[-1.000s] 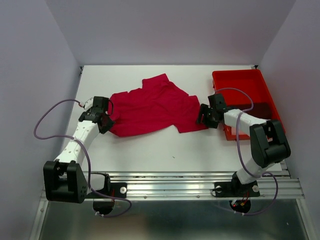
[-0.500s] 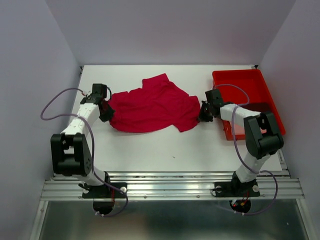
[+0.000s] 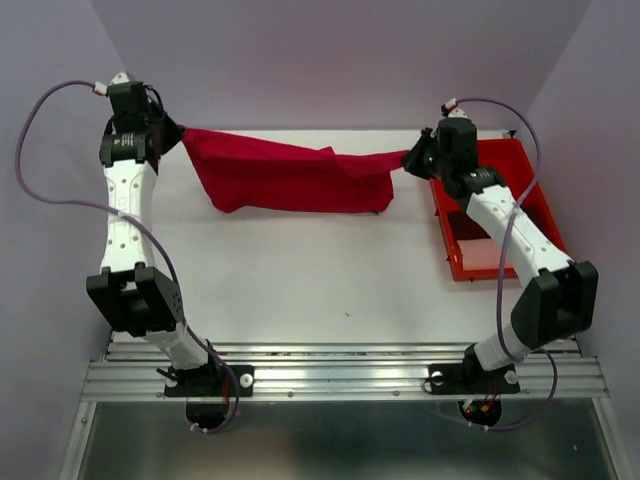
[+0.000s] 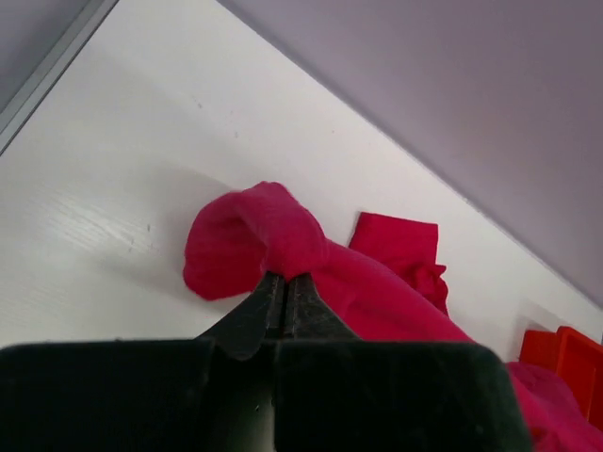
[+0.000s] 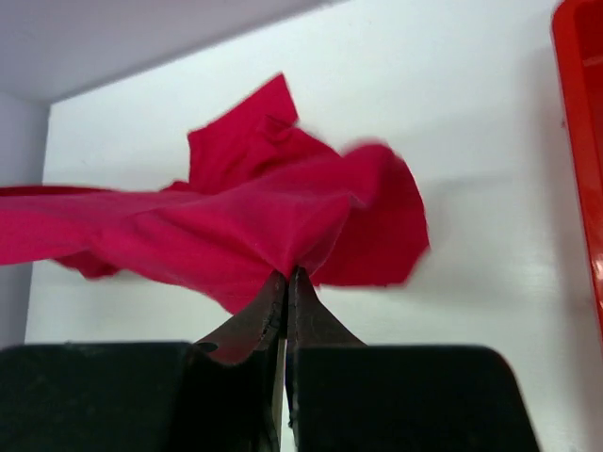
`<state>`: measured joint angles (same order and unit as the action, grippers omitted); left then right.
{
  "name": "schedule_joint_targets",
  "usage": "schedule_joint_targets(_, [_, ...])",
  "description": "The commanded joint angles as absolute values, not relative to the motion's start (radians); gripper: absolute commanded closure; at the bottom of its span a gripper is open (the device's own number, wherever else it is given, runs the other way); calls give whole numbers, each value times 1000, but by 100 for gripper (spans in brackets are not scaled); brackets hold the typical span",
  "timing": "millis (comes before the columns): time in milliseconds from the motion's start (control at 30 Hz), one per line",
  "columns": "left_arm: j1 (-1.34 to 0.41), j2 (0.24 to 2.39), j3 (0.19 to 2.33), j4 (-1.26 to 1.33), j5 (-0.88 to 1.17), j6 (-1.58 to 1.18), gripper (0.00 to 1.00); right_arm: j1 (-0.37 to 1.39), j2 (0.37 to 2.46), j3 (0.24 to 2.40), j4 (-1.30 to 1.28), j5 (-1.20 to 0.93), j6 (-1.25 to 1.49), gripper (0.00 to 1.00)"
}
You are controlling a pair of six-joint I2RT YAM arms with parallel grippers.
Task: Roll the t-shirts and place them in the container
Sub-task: Place the T-shirt at the center of the board.
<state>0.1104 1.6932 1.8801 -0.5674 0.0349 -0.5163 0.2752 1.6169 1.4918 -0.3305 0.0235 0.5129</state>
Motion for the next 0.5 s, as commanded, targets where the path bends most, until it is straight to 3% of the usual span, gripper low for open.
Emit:
schedule_joint_targets(0, [173,1559,1670,-572,126,-468,100,268,1488,1258,-347,9,503,99])
schedule_joint_targets(100, [195,1442,1387,-528,127,-460,98,268,1376,1025,-315,-34,546,99])
schedule_joint_targets(133, [201,1421,1255,-520,123,-462,76,268,1349,969,-290,-53,560,99])
schedule_joint_targets(167, [202,1405,1200,-519,120,-466,52,268,1306,874,-284,-60,586,91])
schedule_joint_targets(200, [204,1384,1146,-514,121,-460,8,268,1289,835,-279,-64,594,78])
schedule_joint_targets(267, [207,1376,1051,-511,118,-456,6,268,1267,755,-285,-57,607,52])
schedule_joint_targets(333, [207,1368,1011,-499,117,-459,7,268,1264,733,-311,-26,607,38])
schedule_joint_targets(400, [207,1358,1000,-491,106,-463,12,268,1262,735,-324,-11,600,37])
schedule_joint_targets(467, [206,1355,996,-494,66,-465,24,268,1262,747,-331,-5,598,37])
